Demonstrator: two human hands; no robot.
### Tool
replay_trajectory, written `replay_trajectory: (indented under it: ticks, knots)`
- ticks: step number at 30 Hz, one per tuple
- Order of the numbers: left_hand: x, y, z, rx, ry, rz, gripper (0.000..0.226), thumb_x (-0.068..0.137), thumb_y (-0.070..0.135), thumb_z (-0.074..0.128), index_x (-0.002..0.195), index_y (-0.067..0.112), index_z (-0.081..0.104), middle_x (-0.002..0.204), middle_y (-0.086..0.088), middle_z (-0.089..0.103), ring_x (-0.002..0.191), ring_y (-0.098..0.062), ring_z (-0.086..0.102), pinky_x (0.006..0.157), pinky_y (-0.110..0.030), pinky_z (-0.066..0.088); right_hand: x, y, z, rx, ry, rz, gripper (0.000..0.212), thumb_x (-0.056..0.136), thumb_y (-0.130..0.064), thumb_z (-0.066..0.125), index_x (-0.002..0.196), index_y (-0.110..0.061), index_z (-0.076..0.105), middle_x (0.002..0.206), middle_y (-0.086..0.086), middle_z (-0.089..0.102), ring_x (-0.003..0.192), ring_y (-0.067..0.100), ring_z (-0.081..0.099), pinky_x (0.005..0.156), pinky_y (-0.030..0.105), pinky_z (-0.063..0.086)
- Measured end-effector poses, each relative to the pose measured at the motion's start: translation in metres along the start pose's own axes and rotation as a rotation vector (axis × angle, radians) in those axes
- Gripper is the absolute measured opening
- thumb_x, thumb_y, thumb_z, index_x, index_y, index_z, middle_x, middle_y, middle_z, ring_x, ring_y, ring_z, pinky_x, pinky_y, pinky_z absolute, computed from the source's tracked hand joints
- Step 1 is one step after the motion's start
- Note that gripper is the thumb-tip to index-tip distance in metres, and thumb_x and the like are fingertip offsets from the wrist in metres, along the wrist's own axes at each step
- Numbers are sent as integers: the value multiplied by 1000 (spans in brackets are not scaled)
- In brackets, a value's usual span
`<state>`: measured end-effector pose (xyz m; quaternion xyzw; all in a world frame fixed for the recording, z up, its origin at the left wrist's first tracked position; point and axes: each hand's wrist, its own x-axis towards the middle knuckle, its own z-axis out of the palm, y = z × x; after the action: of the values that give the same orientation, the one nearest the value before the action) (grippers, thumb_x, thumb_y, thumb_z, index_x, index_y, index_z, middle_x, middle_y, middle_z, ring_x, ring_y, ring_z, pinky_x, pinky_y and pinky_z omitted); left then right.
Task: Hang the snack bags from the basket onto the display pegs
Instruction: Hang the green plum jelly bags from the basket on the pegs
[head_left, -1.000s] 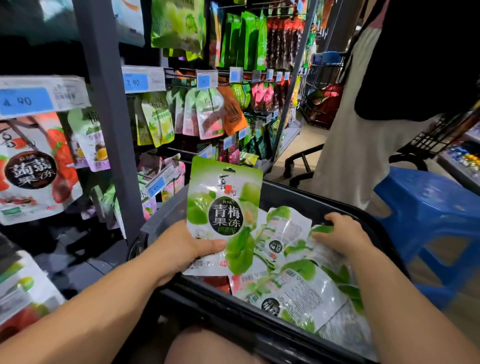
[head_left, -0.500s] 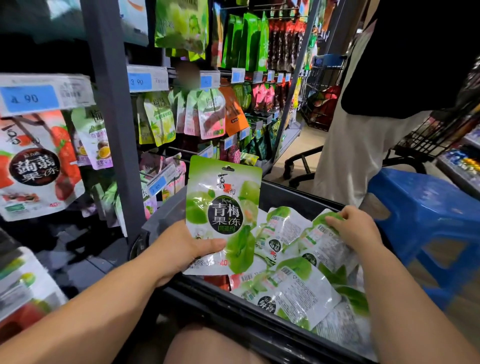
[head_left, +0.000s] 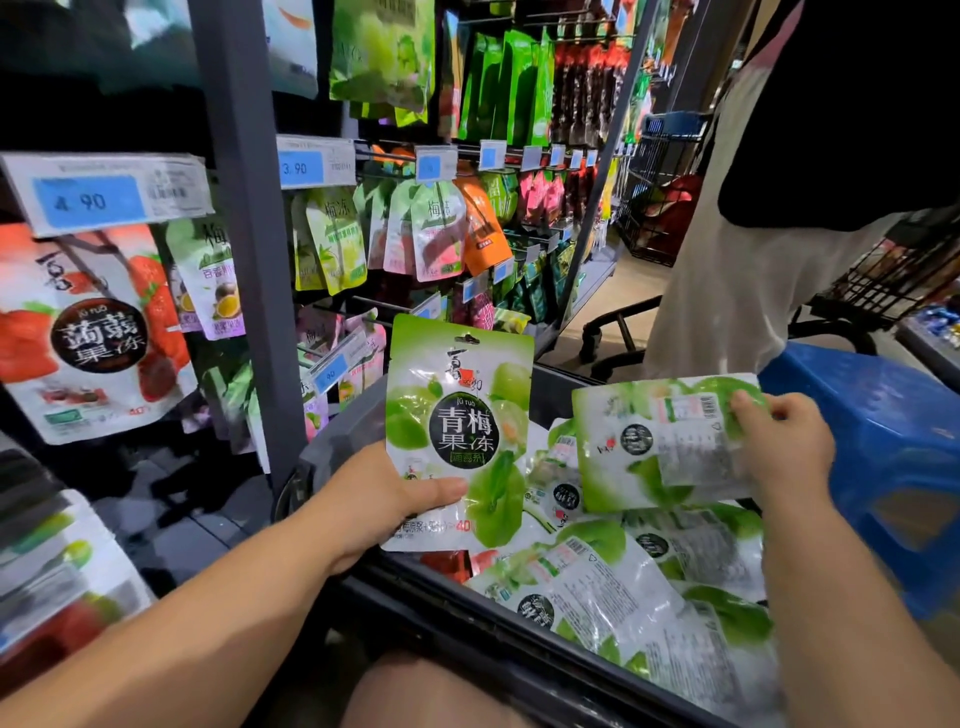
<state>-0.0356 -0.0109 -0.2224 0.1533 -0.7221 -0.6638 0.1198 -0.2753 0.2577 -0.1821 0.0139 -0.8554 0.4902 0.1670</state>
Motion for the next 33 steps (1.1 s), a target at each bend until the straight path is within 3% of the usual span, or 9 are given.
replay_trajectory:
  ticks: [5,9,11,13,16,19,22,27,33]
  knots:
    - [-1,-1,1,-25,9,8,54,61,26,89,111,21,69,107,5,75,105,-16,69,103,-44,48,-17,4,46,1,-204,145,28,95,-32,63,91,-6,54,85,11,55,85,28,51,76,40,41]
    - [-2,0,1,-42,17,30,57,62,25,89,114,21,67,110,5,74,107,-15,68,104,-43,48,-24,23,85,15,-298,324,21,96,-27,62,85,-9,59,101,22,64,99,33,57,87,40,45]
    - [-2,0,1,-60,23,39,54,64,24,80,116,20,66,112,5,73,107,-14,68,104,-41,47,-26,26,92,-63,-339,327,14,94,-23,63,90,-9,60,91,17,59,101,34,55,88,39,45]
    - [-2,0,0,-73,23,40,54,64,23,78,116,19,65,112,5,73,107,-14,68,104,-41,47,-31,24,90,-140,-406,288,24,90,-23,67,104,-11,52,95,11,49,96,27,48,85,37,43]
    - [-1,-2,-1,-69,19,32,53,63,25,80,113,20,67,111,3,74,107,-18,68,104,-46,47,-43,16,81,-309,-514,102,73,84,-26,76,143,-17,33,140,13,37,124,30,44,91,33,37]
    - [1,-3,-1,-77,18,24,62,54,35,85,112,21,68,111,3,74,108,-20,68,105,-48,46,-49,13,79,-525,-635,-175,78,73,-42,84,140,-32,44,159,4,18,146,27,23,114,42,32]
    - [1,-2,-1,-81,15,24,69,49,41,84,113,21,68,111,2,74,108,-20,68,105,-48,46,-50,17,79,-706,-824,-382,84,61,-62,85,134,-39,51,162,-3,14,151,21,3,122,47,18]
    - [2,-3,-1,-57,24,-1,52,60,26,87,109,20,69,107,3,75,104,-19,69,103,-48,47,-49,20,79,-769,-898,-480,107,58,-63,85,149,-35,35,157,-7,24,147,18,15,121,38,20]
    - [1,-4,0,-46,44,-14,34,77,7,78,107,21,69,105,4,75,103,-18,70,103,-45,48,-52,23,84,-853,-831,-584,106,59,-71,79,150,-39,33,156,-12,32,143,19,26,118,38,29]
